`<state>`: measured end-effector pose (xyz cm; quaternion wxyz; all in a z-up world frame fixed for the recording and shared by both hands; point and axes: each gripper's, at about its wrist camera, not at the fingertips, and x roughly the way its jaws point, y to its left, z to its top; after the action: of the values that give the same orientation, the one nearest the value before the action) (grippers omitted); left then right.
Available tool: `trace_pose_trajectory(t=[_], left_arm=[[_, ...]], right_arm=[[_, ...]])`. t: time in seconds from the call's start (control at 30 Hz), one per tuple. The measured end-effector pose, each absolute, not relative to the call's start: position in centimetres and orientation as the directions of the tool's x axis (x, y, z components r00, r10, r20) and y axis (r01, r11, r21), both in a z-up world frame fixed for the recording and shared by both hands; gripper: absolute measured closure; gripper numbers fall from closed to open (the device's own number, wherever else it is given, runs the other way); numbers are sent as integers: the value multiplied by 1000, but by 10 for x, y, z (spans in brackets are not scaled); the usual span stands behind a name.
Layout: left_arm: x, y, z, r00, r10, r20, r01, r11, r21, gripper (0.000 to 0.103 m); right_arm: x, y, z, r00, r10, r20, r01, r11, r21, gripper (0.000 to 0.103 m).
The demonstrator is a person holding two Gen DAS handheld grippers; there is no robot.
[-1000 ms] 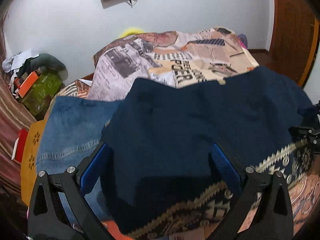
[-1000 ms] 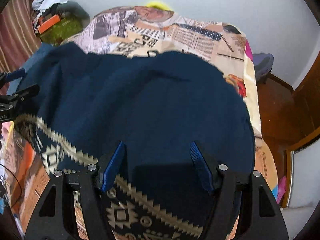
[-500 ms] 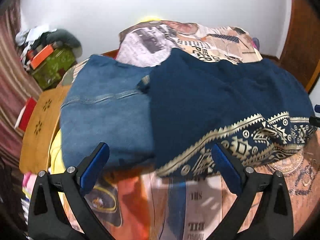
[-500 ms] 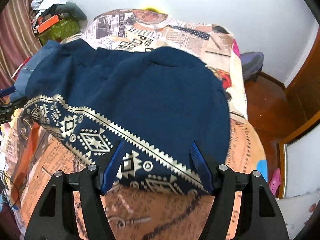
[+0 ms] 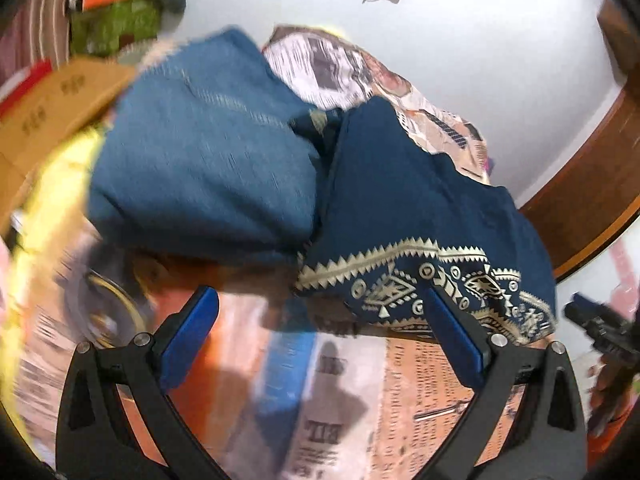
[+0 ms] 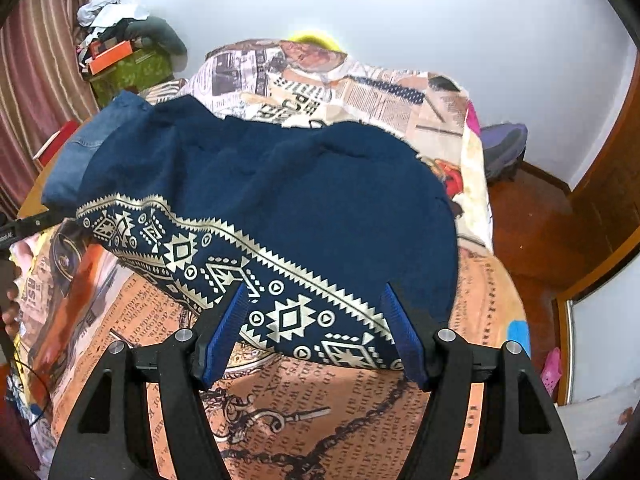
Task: Fold large clothes
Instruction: 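Grasp the patterned hem edge of the navy garment with both grippers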
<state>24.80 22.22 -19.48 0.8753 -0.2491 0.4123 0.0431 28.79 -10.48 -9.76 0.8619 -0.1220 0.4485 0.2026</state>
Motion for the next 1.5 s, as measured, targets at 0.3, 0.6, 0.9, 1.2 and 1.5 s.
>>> trace_pose_trajectory(t=[0.3,0.6,0.9,1.2,1.5], left_arm=[[294,218,-251,661,-393,-639,-241,696,-677,0],[326,200,-258,699,-450,-556,-235,590,-772,12],[313,173,-213,675,-398,-622,-230,687,-689,94],[330,139,-167,705,-249,-664,-227,808,-544,67],[342,175,-180,712,-206,-672,-309,767,-563,89]], right_arm=[[305,-103,-121,463,243,-852,-424,905,27,38],[305,-103,-125,458,248,-854,-415,909,42,38],[306,-114,-117,451,288,-845,-384,917,108,38],[306,-94,-94,492,315,-812,-435,897,85,38],[318,-73,-102,475,301,-827,-468,882,52,38]])
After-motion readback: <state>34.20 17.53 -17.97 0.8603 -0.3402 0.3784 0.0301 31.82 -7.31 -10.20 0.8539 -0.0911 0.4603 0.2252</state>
